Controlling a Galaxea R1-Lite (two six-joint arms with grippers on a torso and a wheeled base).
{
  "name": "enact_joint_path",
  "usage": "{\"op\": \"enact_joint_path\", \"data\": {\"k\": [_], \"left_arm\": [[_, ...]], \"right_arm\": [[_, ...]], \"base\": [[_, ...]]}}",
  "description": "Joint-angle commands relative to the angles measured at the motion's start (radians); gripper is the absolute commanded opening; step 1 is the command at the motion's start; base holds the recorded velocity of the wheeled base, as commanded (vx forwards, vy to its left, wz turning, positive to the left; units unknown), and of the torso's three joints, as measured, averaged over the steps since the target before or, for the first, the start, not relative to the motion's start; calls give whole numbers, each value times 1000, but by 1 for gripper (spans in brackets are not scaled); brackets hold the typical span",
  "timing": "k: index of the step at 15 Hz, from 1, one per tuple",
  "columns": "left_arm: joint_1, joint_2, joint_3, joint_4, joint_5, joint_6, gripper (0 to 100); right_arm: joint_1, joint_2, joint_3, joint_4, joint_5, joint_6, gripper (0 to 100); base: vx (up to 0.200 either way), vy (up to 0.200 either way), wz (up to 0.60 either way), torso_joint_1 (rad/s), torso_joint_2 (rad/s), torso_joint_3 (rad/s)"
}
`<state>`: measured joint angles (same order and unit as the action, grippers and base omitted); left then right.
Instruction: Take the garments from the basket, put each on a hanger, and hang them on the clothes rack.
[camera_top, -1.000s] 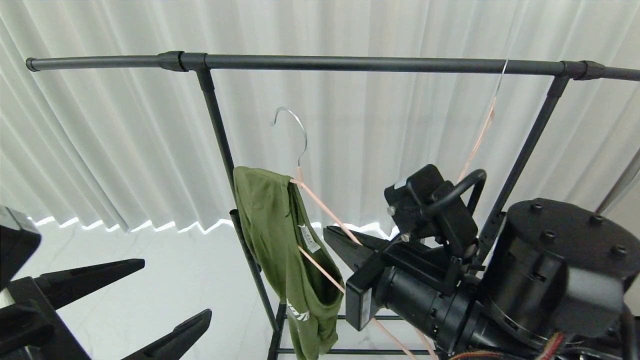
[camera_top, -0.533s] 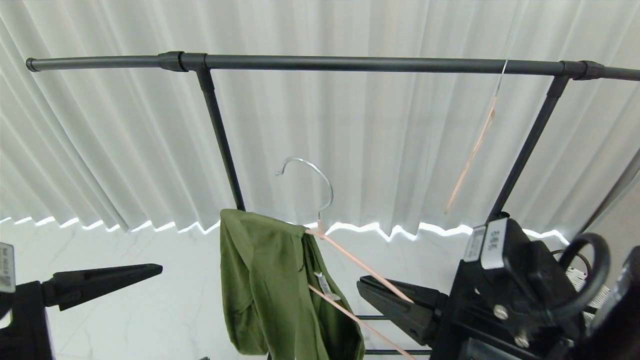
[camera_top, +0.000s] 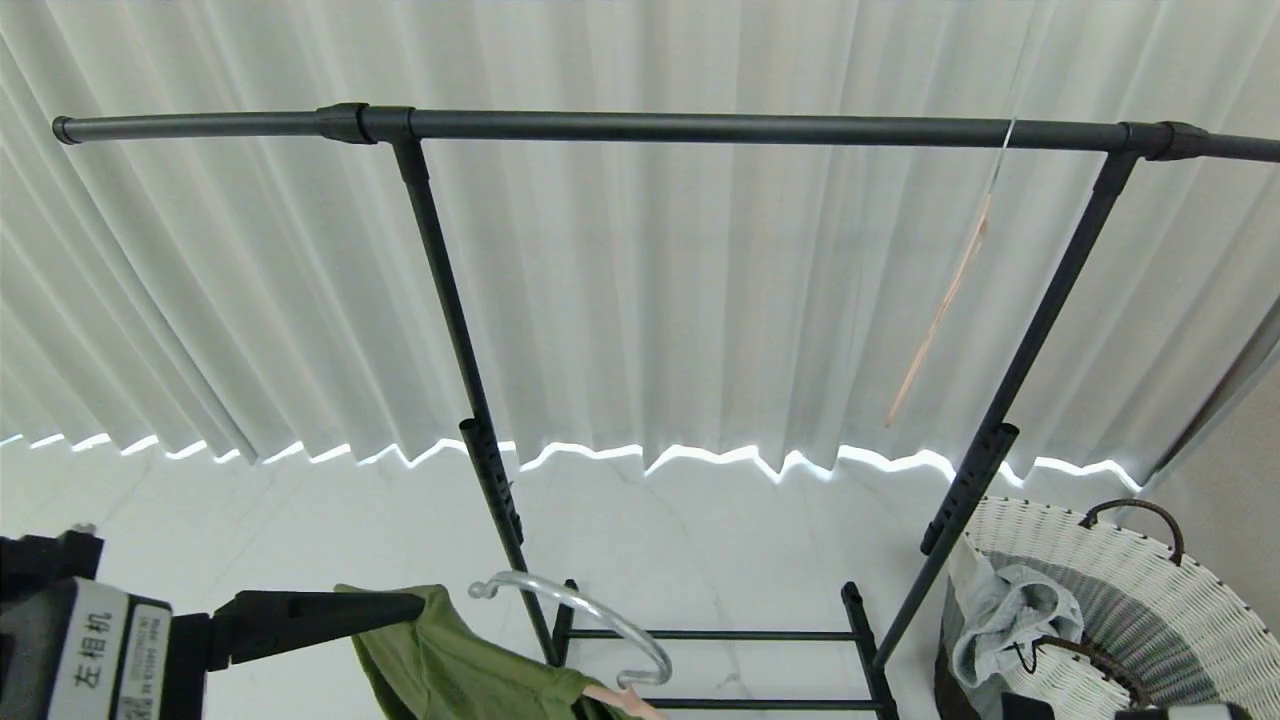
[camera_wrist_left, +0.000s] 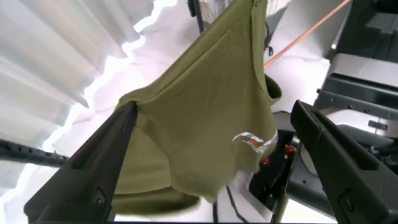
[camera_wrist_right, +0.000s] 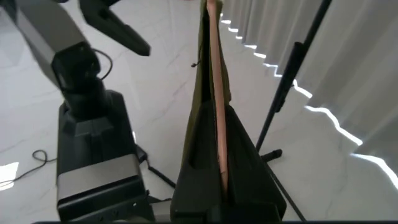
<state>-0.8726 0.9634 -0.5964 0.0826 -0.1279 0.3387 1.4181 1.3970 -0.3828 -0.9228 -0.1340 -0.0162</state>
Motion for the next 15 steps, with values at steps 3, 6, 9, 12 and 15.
{"op": "enact_joint_path", "data": {"k": [3, 6, 9, 12, 15], "left_arm": [[-8, 15, 3, 0, -12, 17, 100], [-13, 0, -2, -1, -12, 32, 100], [-13, -18, 1, -1, -12, 54, 100], [-13, 18, -3, -4, -15, 57, 100], [-14, 90, 9, -15, -62, 57, 100]], "right_arm": [[21, -4, 12, -1, 1, 2, 0], [21, -6, 36, -19, 1, 9, 0], [21, -6, 51, -30, 2, 9, 0], [28, -1, 50, -30, 5, 13, 0], [62, -6, 47, -30, 39, 12, 0]], "base": [[0, 0, 0, 0, 0, 0], [0, 0, 0, 0, 0, 0], [0, 0, 0, 0, 0, 0], [0, 0, 0, 0, 0, 0], [0, 0, 0, 0, 0, 0]]}}
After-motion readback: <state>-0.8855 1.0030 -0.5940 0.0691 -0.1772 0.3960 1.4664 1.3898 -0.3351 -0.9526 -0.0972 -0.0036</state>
